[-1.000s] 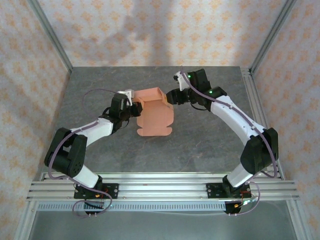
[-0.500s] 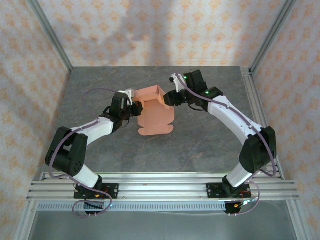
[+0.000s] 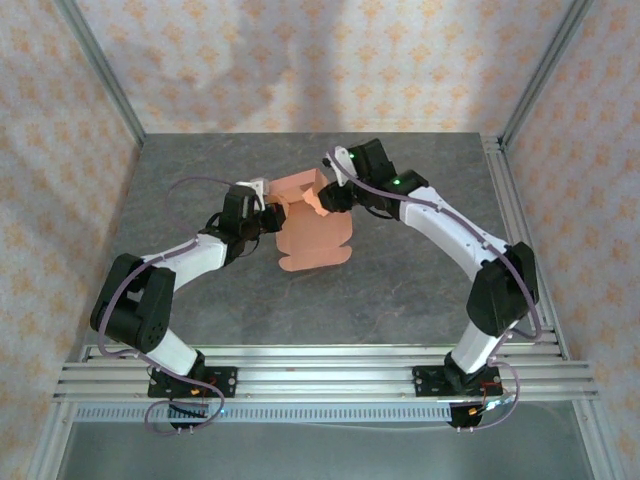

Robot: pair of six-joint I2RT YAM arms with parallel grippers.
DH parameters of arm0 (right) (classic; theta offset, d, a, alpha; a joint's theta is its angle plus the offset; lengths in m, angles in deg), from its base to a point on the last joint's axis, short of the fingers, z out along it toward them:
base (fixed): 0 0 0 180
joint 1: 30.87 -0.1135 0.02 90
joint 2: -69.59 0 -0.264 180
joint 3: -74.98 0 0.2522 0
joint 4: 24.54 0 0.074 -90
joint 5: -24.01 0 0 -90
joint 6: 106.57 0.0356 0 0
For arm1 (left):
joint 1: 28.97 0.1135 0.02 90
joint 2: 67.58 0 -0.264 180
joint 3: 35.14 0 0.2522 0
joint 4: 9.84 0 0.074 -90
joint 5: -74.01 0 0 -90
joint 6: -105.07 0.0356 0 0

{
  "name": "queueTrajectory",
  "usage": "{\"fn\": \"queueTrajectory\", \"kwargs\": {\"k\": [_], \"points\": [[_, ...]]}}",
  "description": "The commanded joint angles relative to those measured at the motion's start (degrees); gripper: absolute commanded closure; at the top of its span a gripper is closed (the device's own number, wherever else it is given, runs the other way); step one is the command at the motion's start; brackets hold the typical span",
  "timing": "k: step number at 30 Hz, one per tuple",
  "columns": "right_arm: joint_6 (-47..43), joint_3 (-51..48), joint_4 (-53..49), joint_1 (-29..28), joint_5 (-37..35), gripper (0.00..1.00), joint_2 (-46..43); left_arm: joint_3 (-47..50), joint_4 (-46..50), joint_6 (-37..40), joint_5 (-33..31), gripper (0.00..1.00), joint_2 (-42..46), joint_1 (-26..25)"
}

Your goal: Fold the paper box

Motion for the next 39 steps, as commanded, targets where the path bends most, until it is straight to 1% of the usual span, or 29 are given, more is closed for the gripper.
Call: {"fn": "queueTrajectory", "kwargs": {"k": [1, 4, 9, 17, 21, 23, 25, 26, 32, 39], "points": [[-4.1, 2.9, -1.5, -2.4, -8.5, 0.63, 1.9, -1.7, -0.7, 0.6, 1.9, 1.00, -0.7, 0.3], [-5.5, 3.6, -1.0, -3.8, -13.1, 0.65, 2.9, -1.5, -0.8, 0.8, 2.0, 1.00, -0.4, 0.3], [-6.9, 3.4, 2.1, -5.8, -19.9, 0.70, 3.5, -0.9, -0.8, 1.2, 2.1, 1.00, 0.4, 0.3], [-9.2, 1.8, 8.5, -9.7, -33.0, 0.84, 5.0, -0.6, -0.6, 1.2, 2.2, 1.00, 0.9, 0.3], [-11.5, 1.1, 12.1, -11.9, -41.1, 0.92, 6.2, -0.8, -0.3, 1.3, 2.2, 1.00, 0.9, 0.3], [-12.6, 0.8, 13.6, -12.6, -43.7, 0.95, 6.7, -0.9, -0.2, 1.2, 2.3, 1.00, 0.8, 0.3], [-13.2, 0.8, 14.5, -12.9, -45.5, 0.94, 7.3, -1.0, -0.2, 1.1, 2.3, 1.00, 0.6, 0.3], [-13.4, 0.9, 15.0, -13.0, -46.5, 0.90, 7.7, -0.9, -0.3, 1.1, 2.3, 1.00, 0.5, 0.3], [-14.8, 1.2, 17.4, -13.1, -49.5, 0.80, 9.4, -1.1, -0.1, 1.2, 2.3, 1.00, 0.3, 0.3], [-17.1, 1.9, 19.5, -13.1, -53.0, 0.79, 11.1, -1.2, 0.0, 1.0, 2.3, 1.00, 0.0, 0.3]]}}
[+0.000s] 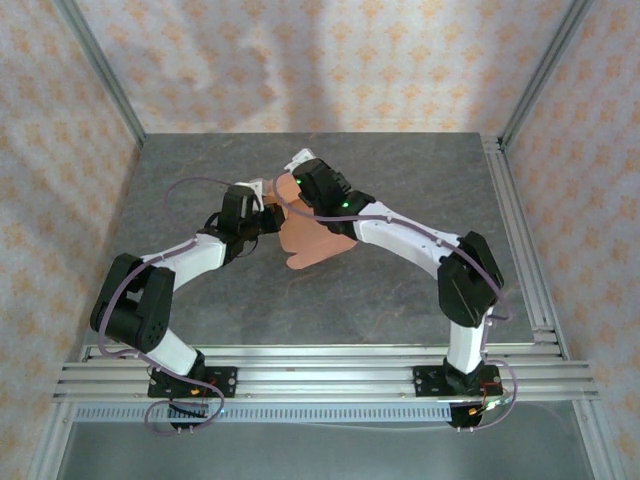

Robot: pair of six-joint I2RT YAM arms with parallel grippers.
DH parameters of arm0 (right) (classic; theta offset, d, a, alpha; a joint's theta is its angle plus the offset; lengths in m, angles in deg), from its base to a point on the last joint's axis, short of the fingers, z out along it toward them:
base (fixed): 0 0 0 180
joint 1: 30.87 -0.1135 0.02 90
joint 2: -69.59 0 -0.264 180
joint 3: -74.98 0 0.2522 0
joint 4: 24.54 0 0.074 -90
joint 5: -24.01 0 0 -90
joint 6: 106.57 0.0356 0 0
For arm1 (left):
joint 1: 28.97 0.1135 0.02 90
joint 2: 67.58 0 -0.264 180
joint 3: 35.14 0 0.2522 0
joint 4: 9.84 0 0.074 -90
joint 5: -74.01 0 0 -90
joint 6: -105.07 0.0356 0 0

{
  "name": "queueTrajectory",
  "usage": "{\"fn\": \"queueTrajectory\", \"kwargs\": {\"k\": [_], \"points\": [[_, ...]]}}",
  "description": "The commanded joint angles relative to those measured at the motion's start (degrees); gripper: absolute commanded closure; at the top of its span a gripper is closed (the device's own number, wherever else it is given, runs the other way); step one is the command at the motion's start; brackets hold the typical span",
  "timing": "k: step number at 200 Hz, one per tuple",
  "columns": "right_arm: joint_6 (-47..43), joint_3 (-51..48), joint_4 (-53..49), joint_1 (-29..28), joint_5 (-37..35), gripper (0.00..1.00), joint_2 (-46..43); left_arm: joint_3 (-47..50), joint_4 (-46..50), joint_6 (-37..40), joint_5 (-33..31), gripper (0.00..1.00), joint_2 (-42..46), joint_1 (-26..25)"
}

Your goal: Fold the paper box

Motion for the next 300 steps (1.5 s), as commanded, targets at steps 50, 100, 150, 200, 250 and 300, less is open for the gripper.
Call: {"fn": "queueTrajectory", "kwargs": {"k": [50, 100, 150, 200, 250, 300], "points": [[-5.1, -1.1, 6.4, -0.8, -8.4, 0.94, 2.0, -1.5, -0.6, 0.8, 0.9, 1.00, 0.2, -0.3], [-9.4, -3.3, 12.9, -1.9, -13.3, 0.89, 3.5, -1.6, -0.1, 0.8, 0.9, 1.00, 0.5, -0.3], [-10.9, -2.6, 17.2, -2.1, -18.2, 1.00, 5.9, -1.7, 0.2, 0.7, 0.8, 1.00, 0.7, -0.3], [-13.5, -2.5, 26.1, -2.4, -26.8, 1.00, 9.4, -2.0, 0.0, -0.3, 0.9, 1.00, 0.5, -0.3], [-17.3, 0.2, 33.6, -2.4, -32.5, 1.00, 14.1, -2.3, 0.3, -0.4, 1.4, 1.00, 0.6, -0.2], [-11.5, 3.0, 29.2, -2.4, -29.3, 1.00, 13.4, -2.3, 1.1, -0.6, 0.8, 1.00, 0.8, -0.3]]}}
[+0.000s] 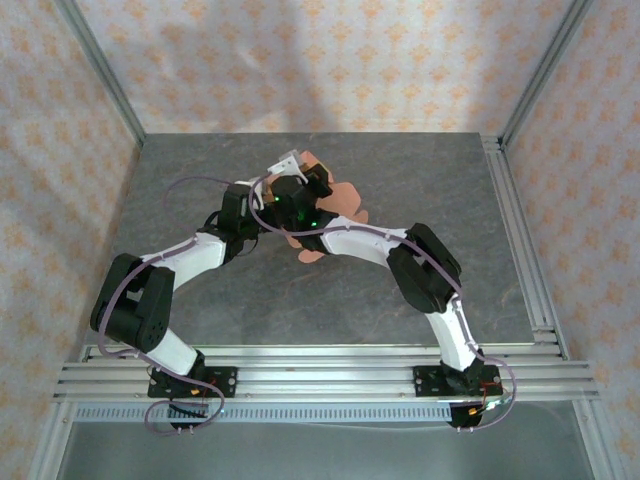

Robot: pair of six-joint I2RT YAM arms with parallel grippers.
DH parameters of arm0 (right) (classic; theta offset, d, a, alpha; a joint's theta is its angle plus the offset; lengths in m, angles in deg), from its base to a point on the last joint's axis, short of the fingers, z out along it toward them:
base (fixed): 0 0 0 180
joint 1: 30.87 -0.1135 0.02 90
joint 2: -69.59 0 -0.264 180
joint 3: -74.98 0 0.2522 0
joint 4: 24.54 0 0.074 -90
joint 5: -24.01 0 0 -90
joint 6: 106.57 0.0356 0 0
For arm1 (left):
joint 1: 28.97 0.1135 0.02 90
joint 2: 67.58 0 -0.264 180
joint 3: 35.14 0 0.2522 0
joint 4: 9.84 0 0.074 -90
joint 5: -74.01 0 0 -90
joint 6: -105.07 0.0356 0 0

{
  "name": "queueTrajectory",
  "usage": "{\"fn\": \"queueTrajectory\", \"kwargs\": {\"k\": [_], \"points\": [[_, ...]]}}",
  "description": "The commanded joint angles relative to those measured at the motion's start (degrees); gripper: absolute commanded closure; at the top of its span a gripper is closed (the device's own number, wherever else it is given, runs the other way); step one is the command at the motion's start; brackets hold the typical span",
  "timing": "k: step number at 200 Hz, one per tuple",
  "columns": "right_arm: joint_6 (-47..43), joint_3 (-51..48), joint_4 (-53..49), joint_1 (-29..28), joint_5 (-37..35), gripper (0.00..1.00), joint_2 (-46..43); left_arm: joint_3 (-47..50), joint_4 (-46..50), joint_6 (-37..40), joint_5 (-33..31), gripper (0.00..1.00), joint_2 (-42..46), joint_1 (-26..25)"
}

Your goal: Fold the paper box

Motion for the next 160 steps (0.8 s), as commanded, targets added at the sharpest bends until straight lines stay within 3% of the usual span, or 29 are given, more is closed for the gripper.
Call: {"fn": "queueTrajectory", "kwargs": {"k": [1, 8, 42, 92, 126, 160], "points": [[2.6, 1.2, -3.9, 1.3, -1.7, 1.00, -0.9, -1.7, 0.7, 0.0, 0.8, 1.00, 0.8, -0.3], [4.1, 0.5, -4.7, 1.3, 0.0, 0.99, -2.0, -1.8, 1.1, 0.0, 0.5, 1.00, 0.8, -0.3], [10.5, -5.0, -6.6, 1.3, 10.1, 0.66, -8.4, -2.3, 2.1, -1.3, -0.9, 1.00, -0.2, -0.3], [15.1, -14.6, -7.8, 1.3, 22.5, 0.33, -19.4, -3.1, 2.4, -2.6, -1.3, 1.00, -1.3, -0.2], [19.2, -20.8, -9.4, 2.0, 34.7, 0.24, -28.6, -3.4, 2.9, -2.6, -1.3, 1.00, -1.5, -0.2], [30.3, -21.1, -12.7, 4.9, 44.0, 0.21, -34.3, -3.6, 2.8, -2.5, -0.9, 1.00, -2.2, -0.2]]}}
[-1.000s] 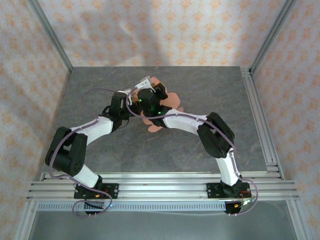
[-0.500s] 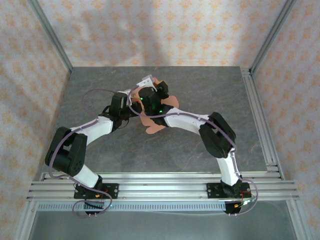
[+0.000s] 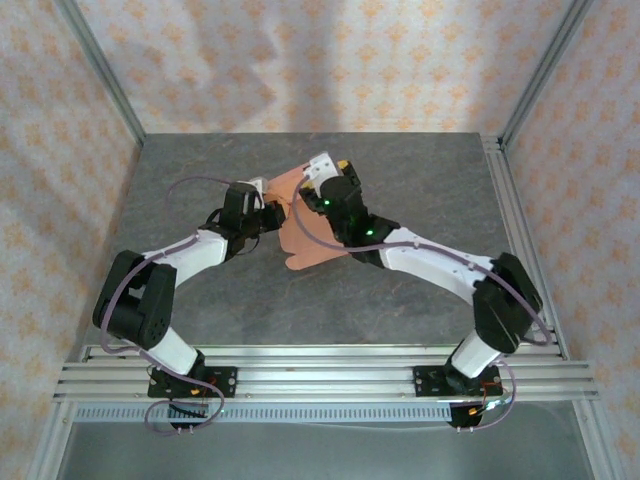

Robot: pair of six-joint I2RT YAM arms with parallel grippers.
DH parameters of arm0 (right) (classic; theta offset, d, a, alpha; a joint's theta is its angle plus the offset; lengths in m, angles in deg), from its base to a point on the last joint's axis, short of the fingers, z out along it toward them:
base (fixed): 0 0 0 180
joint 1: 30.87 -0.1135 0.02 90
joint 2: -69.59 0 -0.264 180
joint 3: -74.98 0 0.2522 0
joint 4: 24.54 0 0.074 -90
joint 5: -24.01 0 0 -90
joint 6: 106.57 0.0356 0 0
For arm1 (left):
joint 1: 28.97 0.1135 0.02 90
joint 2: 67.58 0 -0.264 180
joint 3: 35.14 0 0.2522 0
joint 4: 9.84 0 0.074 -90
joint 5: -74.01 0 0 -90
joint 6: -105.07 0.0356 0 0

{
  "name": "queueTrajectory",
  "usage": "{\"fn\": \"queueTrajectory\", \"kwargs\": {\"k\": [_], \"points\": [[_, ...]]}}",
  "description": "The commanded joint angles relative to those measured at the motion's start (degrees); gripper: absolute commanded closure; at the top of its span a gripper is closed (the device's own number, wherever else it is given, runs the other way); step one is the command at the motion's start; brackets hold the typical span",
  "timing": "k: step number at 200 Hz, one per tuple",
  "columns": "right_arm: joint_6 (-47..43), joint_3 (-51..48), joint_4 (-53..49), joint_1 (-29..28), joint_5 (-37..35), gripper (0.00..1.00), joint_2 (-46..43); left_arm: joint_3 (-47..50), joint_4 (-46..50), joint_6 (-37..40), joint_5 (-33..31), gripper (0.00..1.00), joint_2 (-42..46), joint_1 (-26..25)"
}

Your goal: Fold the paper box

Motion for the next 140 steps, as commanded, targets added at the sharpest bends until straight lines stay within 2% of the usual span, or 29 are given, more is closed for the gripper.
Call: {"fn": "queueTrajectory", "kwargs": {"k": [1, 32, 52, 72, 103, 140], "points": [[10.8, 0.2, -2.8, 2.4, 9.8, 0.21, -4.2, -1.7, 0.2, -0.1, -0.5, 1.00, -0.8, -0.2], [29.6, 6.9, -12.6, 7.1, 14.7, 0.21, -3.3, -1.4, 0.6, 1.0, -1.4, 1.00, -0.5, -0.2], [36.1, 12.6, -19.5, 8.0, 17.4, 0.21, -0.7, -1.2, 0.9, 1.4, -2.2, 1.00, -0.2, -0.2], [40.0, 20.6, -29.1, 8.4, 19.1, 0.20, 4.3, -1.1, 1.0, 1.8, -2.4, 1.00, -0.1, -0.2], [42.1, 29.2, -38.4, 8.5, 20.8, 0.18, 11.2, -1.0, 1.0, 2.0, -2.3, 1.00, 0.0, -0.2], [44.8, 36.5, -45.3, 9.1, 23.1, 0.13, 17.9, -0.7, 1.0, 2.5, -2.6, 1.00, 0.5, -0.2]]}}
